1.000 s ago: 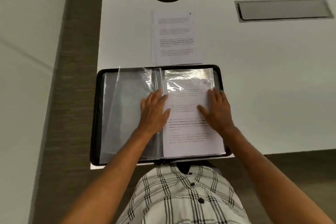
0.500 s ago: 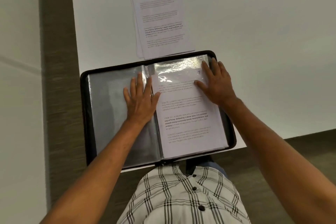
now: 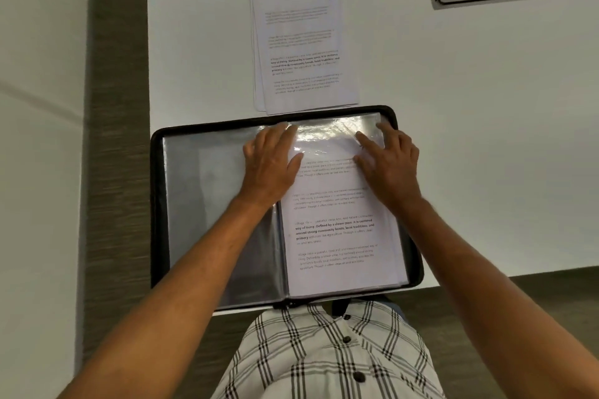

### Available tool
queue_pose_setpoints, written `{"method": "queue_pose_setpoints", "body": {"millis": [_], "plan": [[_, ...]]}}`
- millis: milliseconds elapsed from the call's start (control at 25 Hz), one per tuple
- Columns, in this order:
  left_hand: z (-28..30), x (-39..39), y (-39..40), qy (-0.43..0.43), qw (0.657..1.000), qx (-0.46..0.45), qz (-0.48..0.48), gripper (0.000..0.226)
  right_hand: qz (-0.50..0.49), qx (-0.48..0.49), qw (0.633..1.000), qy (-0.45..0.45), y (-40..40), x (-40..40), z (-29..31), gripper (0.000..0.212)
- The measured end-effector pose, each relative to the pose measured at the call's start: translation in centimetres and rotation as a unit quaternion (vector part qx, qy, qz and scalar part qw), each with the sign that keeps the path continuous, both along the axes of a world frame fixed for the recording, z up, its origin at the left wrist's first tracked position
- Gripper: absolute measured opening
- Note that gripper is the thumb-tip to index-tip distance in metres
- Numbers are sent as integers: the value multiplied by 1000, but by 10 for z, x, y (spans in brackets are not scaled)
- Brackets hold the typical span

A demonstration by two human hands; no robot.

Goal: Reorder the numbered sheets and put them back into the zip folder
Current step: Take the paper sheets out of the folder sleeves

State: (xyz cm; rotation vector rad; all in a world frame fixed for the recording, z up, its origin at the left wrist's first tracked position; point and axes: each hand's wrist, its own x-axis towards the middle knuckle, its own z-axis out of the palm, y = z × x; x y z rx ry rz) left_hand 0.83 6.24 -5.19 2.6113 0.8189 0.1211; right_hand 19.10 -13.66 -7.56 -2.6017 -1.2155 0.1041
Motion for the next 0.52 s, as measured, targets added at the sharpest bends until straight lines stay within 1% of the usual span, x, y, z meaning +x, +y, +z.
{"method": "queue_pose_setpoints", "body": {"millis": [120, 200, 280, 400, 520], "plan": [[8, 29, 14, 18, 999, -25, -28, 51, -2, 52, 998, 39, -1, -3, 7, 44], [10, 42, 22, 24, 998, -27, -43, 46, -6, 85, 992, 96, -3, -5, 12, 45], [11, 49, 29, 12, 998, -35, -49, 35, -17, 118, 979, 166, -5, -9, 20, 48], [14, 54, 37, -27, 997, -73, -29, 16, -72, 184, 939, 280, -3, -17, 36, 55], [18, 55, 41, -46, 993, -101, -27, 13, -161, 249, 889, 350, 0, -21, 46, 62]]}}
